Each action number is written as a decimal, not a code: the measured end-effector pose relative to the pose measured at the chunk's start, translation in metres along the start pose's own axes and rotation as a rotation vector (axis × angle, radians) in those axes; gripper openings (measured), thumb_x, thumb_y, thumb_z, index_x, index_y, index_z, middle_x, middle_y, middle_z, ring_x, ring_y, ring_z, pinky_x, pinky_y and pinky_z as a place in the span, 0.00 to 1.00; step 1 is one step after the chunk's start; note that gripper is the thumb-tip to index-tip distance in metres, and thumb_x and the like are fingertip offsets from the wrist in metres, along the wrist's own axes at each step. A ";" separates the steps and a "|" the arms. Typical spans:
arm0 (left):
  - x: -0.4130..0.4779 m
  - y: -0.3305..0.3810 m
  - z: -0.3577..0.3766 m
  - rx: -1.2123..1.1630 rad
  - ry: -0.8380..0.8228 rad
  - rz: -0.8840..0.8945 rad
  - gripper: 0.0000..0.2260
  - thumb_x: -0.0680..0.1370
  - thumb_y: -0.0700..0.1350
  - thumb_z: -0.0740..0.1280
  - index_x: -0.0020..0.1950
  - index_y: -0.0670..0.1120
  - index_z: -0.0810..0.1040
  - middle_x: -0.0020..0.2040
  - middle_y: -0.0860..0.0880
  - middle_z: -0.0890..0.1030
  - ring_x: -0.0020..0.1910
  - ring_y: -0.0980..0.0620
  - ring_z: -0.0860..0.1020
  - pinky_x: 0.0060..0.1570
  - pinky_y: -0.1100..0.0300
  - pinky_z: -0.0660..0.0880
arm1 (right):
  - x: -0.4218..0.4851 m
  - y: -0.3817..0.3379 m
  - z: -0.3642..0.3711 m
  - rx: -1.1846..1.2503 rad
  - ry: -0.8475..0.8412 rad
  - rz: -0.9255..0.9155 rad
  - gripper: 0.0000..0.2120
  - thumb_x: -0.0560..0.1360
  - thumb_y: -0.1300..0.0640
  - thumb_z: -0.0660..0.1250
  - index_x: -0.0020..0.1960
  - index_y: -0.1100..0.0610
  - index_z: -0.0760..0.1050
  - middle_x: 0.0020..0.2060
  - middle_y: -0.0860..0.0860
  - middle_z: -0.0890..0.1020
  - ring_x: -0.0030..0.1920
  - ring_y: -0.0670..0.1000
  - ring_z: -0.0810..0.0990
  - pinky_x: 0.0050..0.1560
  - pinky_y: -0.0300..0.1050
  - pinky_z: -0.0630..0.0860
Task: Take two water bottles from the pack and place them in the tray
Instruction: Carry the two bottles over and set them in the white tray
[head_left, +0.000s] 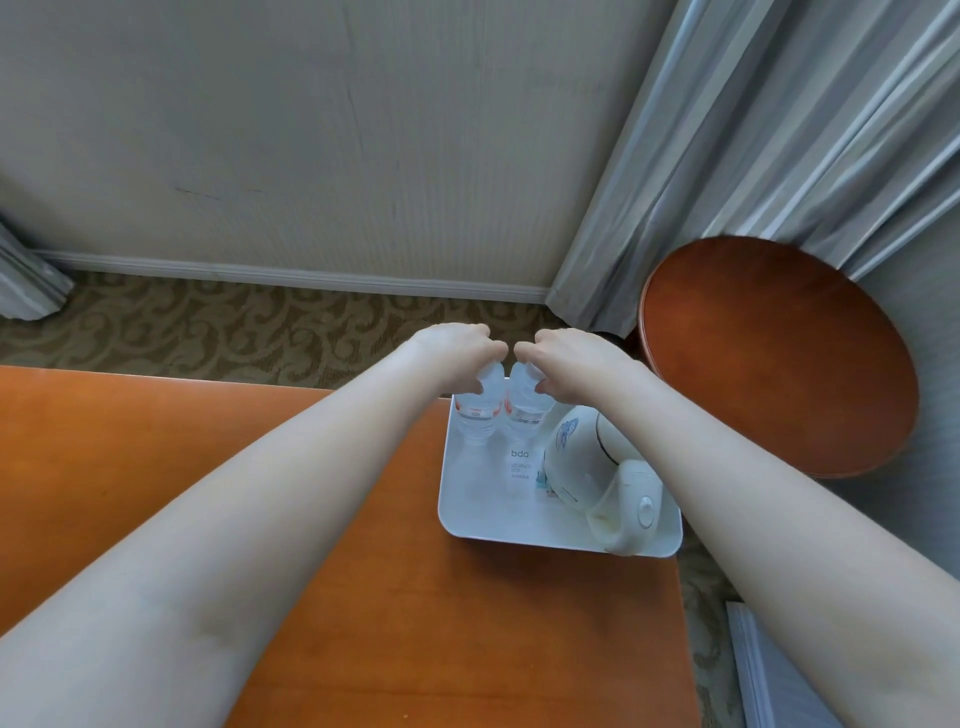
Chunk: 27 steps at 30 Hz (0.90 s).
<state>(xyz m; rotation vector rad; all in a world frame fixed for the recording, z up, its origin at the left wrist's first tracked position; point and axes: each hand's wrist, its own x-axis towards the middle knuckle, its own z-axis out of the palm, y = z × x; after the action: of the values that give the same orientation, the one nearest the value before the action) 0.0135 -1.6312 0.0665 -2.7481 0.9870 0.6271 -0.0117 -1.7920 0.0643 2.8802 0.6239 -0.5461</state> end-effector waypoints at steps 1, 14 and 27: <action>0.001 0.000 0.001 0.012 0.007 0.018 0.20 0.78 0.46 0.67 0.69 0.47 0.70 0.59 0.44 0.75 0.55 0.45 0.76 0.45 0.53 0.76 | 0.001 0.000 0.001 0.015 0.000 -0.007 0.16 0.75 0.56 0.67 0.61 0.57 0.68 0.53 0.56 0.76 0.51 0.58 0.77 0.39 0.50 0.71; 0.001 0.011 0.027 -0.062 0.323 -0.081 0.13 0.81 0.49 0.62 0.53 0.39 0.72 0.46 0.42 0.79 0.40 0.43 0.76 0.34 0.54 0.67 | 0.002 0.001 0.005 0.253 0.125 0.204 0.14 0.75 0.52 0.67 0.51 0.62 0.73 0.49 0.59 0.78 0.46 0.57 0.75 0.42 0.49 0.72; 0.016 0.037 0.028 -0.297 0.350 -0.418 0.14 0.81 0.48 0.60 0.53 0.38 0.78 0.52 0.40 0.80 0.52 0.39 0.79 0.41 0.54 0.69 | 0.004 -0.017 0.017 0.490 0.274 0.478 0.14 0.74 0.53 0.67 0.48 0.65 0.74 0.49 0.62 0.80 0.51 0.63 0.78 0.39 0.47 0.68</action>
<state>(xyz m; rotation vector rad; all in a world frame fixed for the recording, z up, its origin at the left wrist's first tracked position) -0.0088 -1.6612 0.0346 -3.2613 0.3562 0.2422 -0.0205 -1.7784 0.0461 3.4213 -0.2232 -0.2577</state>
